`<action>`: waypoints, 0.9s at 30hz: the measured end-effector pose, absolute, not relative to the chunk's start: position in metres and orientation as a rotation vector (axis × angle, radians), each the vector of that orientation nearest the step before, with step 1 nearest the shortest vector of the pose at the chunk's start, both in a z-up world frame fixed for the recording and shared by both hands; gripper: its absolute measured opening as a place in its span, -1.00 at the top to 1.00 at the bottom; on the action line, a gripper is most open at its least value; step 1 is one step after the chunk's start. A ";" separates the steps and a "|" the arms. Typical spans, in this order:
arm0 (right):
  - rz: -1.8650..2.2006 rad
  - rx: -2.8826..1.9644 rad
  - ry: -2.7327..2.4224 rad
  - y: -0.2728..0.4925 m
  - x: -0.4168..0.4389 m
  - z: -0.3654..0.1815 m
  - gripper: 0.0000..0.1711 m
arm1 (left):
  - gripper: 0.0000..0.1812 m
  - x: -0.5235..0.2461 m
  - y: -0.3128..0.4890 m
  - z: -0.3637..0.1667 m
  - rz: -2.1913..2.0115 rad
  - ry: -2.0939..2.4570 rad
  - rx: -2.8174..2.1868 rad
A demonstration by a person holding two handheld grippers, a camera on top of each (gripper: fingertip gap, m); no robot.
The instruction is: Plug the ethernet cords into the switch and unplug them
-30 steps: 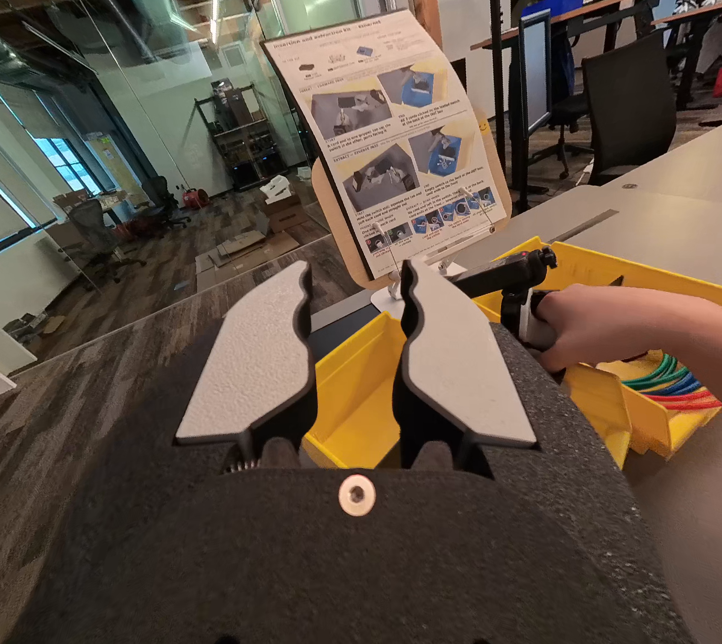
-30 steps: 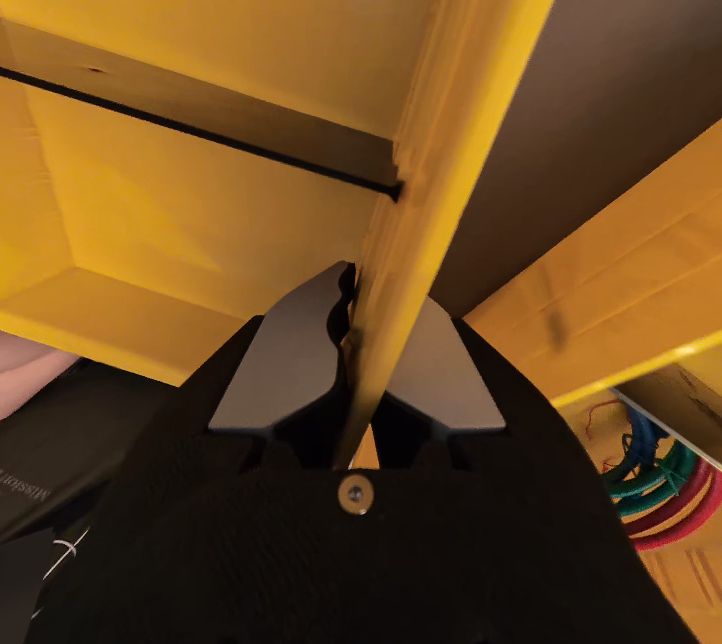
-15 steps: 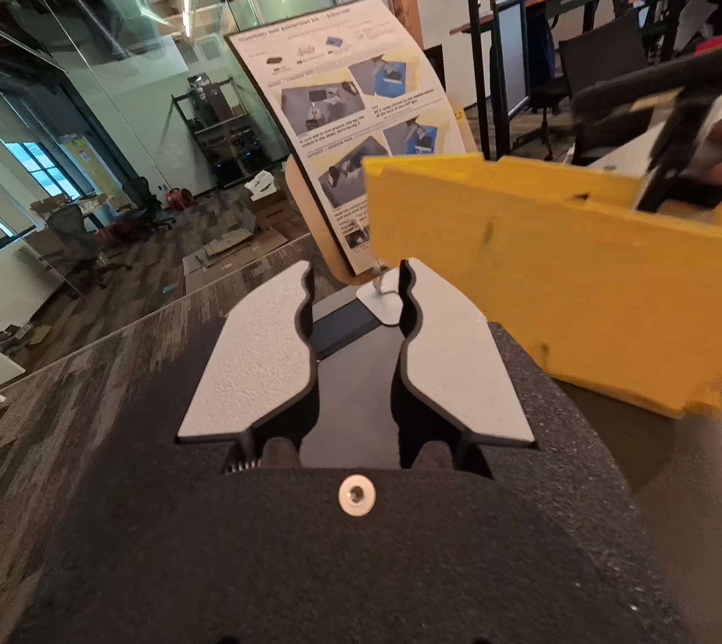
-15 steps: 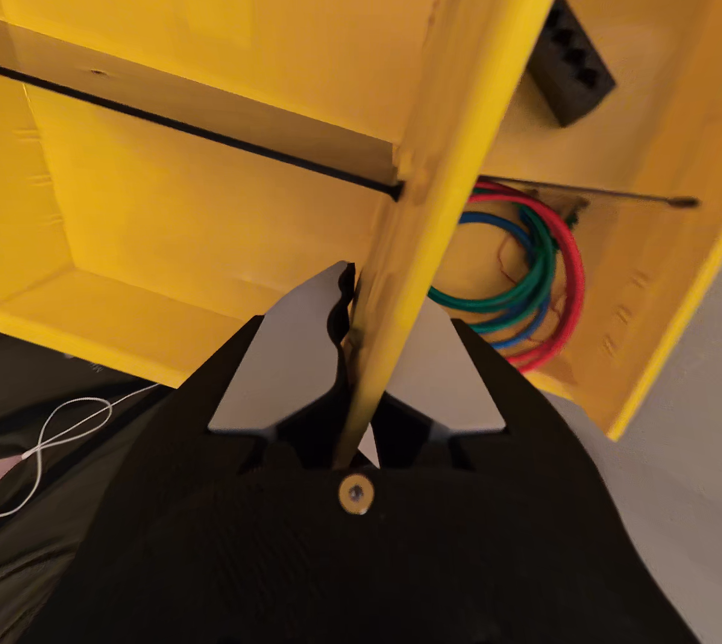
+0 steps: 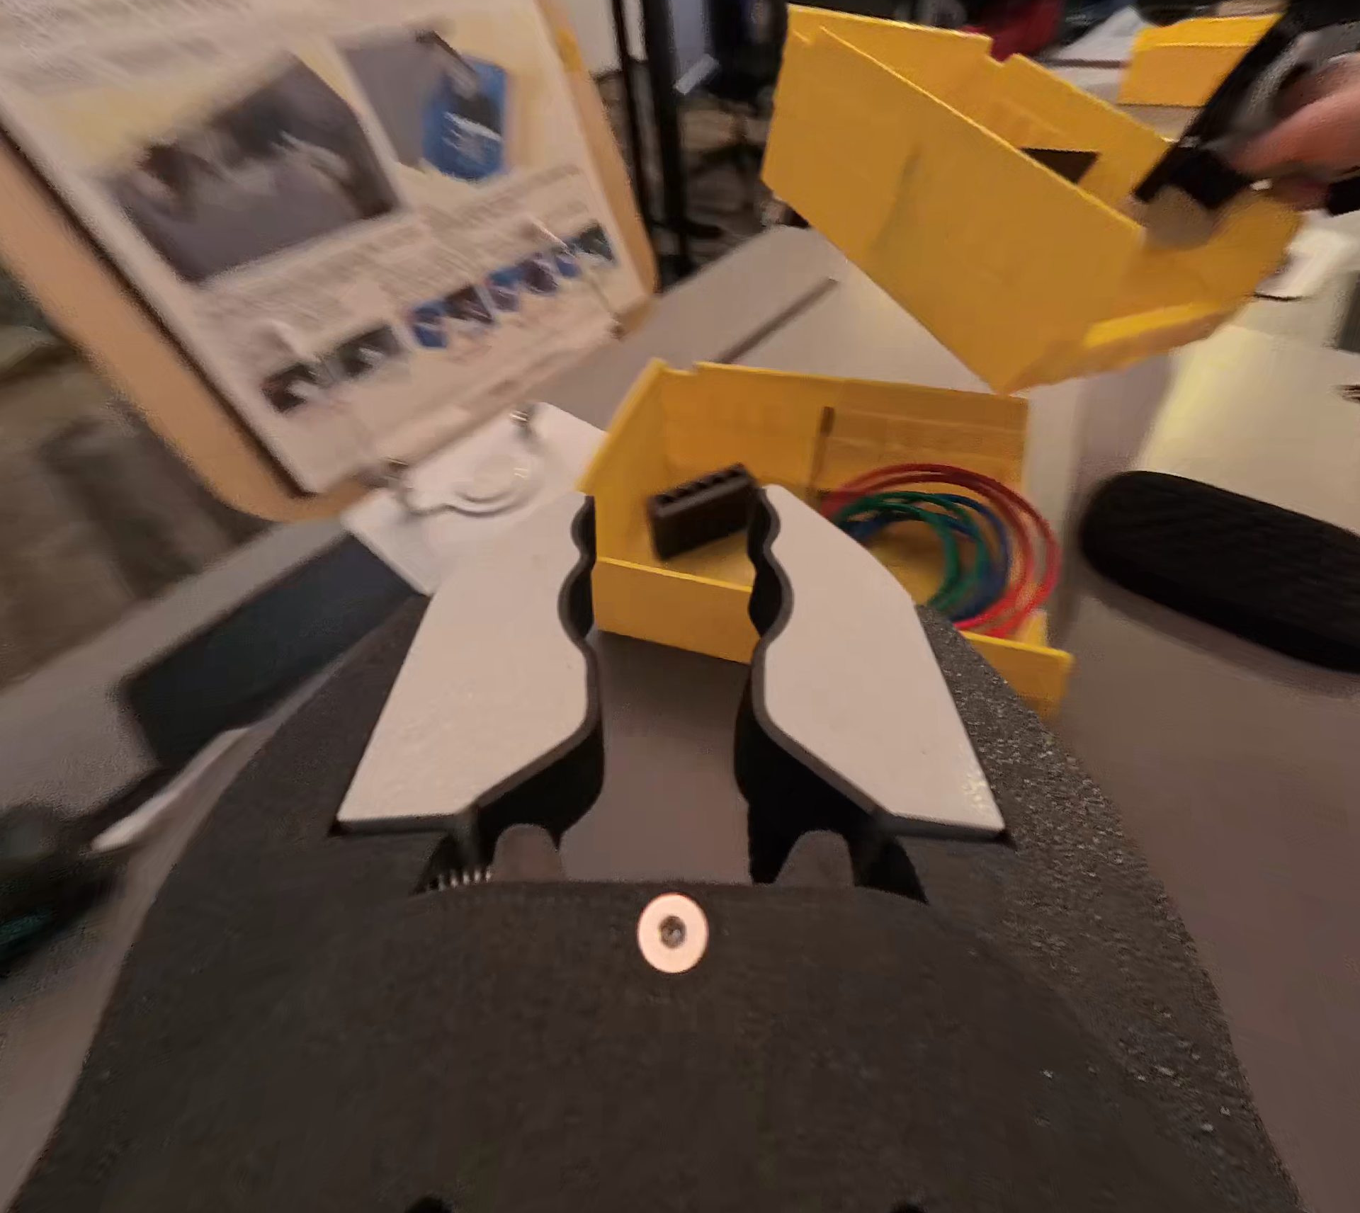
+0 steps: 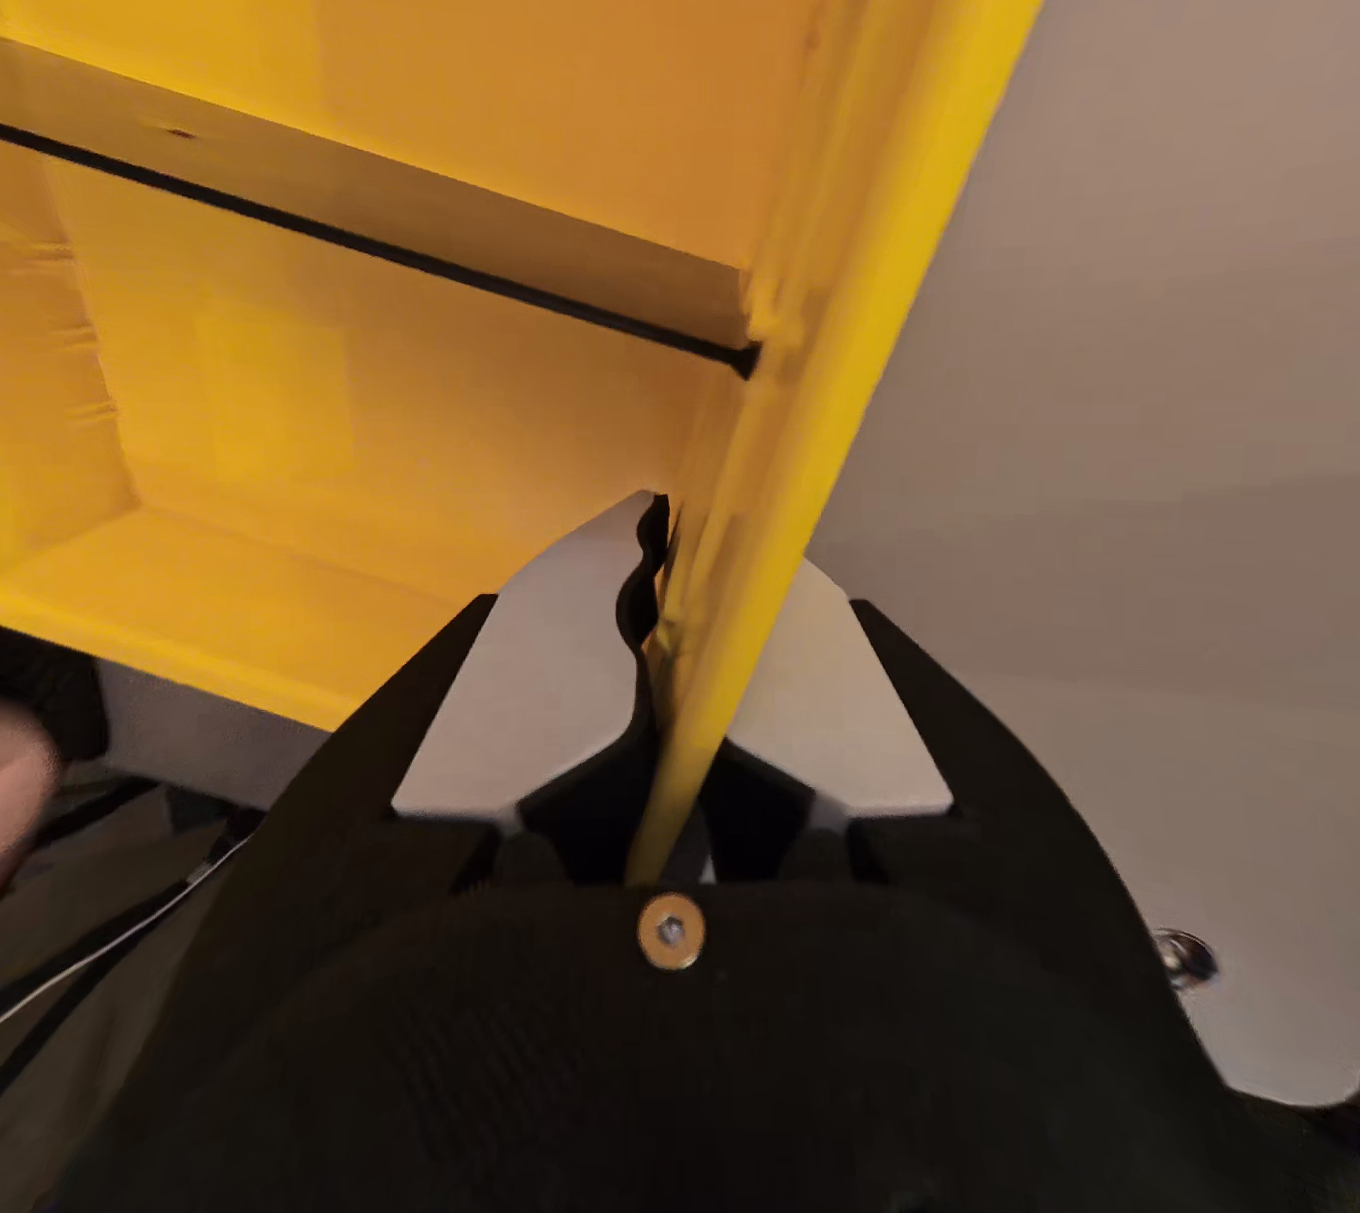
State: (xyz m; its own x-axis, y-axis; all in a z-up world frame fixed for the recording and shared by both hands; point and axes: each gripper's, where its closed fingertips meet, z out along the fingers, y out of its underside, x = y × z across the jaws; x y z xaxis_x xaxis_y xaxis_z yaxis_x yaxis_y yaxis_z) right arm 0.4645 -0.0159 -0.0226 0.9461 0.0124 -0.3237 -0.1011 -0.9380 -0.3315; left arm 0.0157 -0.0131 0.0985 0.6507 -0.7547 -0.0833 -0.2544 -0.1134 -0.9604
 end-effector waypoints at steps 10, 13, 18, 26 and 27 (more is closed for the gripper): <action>0.490 -2.692 0.130 0.010 0.544 -0.092 0.96 | 0.36 0.073 0.016 0.000 -0.752 0.756 -1.909; 0.480 -2.744 0.099 0.015 0.555 -0.112 0.96 | 0.36 0.083 0.016 -0.015 -0.910 0.631 -1.965; 0.549 -2.818 0.066 0.015 0.551 -0.136 0.95 | 0.39 0.093 0.023 -0.032 -0.910 0.572 -2.075; 0.510 -2.854 -0.002 0.015 0.546 -0.137 0.94 | 0.33 0.102 0.015 -0.051 -0.827 0.520 -2.361; 0.490 -2.870 -0.007 0.014 0.547 -0.138 0.94 | 0.33 0.104 0.014 -0.051 -0.835 0.488 -2.389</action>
